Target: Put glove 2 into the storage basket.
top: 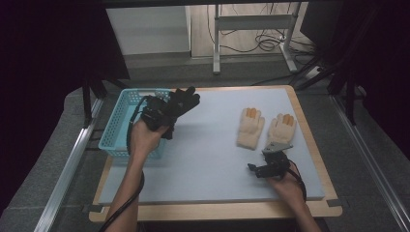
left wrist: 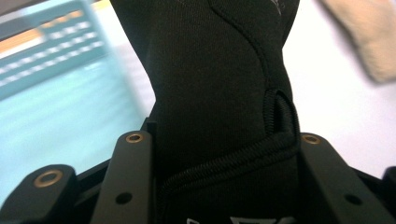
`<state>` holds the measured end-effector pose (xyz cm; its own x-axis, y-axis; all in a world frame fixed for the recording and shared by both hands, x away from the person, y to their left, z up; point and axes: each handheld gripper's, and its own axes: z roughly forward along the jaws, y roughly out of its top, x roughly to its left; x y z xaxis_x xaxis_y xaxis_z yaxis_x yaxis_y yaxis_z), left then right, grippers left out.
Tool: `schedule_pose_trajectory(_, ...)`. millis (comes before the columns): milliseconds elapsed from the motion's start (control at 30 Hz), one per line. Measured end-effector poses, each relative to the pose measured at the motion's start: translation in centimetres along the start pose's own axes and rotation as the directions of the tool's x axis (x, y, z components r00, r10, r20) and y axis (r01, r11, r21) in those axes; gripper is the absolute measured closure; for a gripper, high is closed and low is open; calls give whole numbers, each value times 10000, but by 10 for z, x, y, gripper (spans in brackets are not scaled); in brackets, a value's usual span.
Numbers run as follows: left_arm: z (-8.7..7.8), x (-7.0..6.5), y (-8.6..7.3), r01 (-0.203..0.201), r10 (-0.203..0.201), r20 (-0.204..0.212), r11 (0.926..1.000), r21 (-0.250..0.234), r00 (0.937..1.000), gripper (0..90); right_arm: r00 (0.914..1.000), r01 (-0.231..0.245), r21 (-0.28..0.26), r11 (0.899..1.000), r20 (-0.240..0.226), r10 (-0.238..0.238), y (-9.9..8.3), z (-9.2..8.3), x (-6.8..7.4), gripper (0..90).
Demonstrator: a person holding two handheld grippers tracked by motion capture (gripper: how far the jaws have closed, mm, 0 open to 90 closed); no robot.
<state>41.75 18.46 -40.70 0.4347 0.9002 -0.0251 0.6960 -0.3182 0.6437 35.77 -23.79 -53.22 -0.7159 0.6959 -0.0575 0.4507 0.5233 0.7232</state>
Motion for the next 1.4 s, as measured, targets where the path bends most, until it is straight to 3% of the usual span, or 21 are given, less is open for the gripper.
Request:
schedule_pose_trajectory(167,-6,32,-6,619,-608,-577,9979,172,9965,579,10000,-1,-4,10000,0,1,0,0,0,162)
schedule_pose_trajectory(333,-5,64,-16,1284,-1231,-1090,9908,430,9864,572,10000,13,3,10000,2,-13,0,0,0,162)
schedule_pose_trajectory(533,8,100,-31,2056,-1882,-1638,9738,967,9684,567,10000,-8,12,10000,-8,8,0,0,0,161)
schedule_pose_trajectory(667,20,118,-39,2455,-2181,-1887,9598,1363,9575,564,10000,-9,7,10000,-7,9,0,0,0,162)
schedule_pose_trajectory(867,42,136,-49,3053,-2554,-2328,9284,2121,9384,556,10000,-7,6,10000,-9,7,0,0,0,161)
schedule_pose_trajectory(967,51,142,-49,3247,-2649,-2537,9164,2341,9303,550,10000,-9,4,10000,-12,9,0,0,0,161)
schedule_pose_trajectory(1133,61,146,-46,3280,-2607,-2602,9075,2626,9297,537,10000,-11,5,10000,-12,11,0,0,0,162)
schedule_pose_trajectory(1233,68,148,-46,3316,-2540,-2736,8973,2914,9277,511,10000,-8,4,10000,-11,8,0,0,0,162)
schedule_pose_trajectory(1333,75,149,-48,3233,-2272,-2973,8867,3306,9274,432,10000,-8,2,10000,-12,8,0,0,0,162)
schedule_pose_trajectory(1400,78,148,-50,3122,-2063,-3098,8847,3462,9281,348,10000,-10,4,10000,-13,10,0,0,0,162)
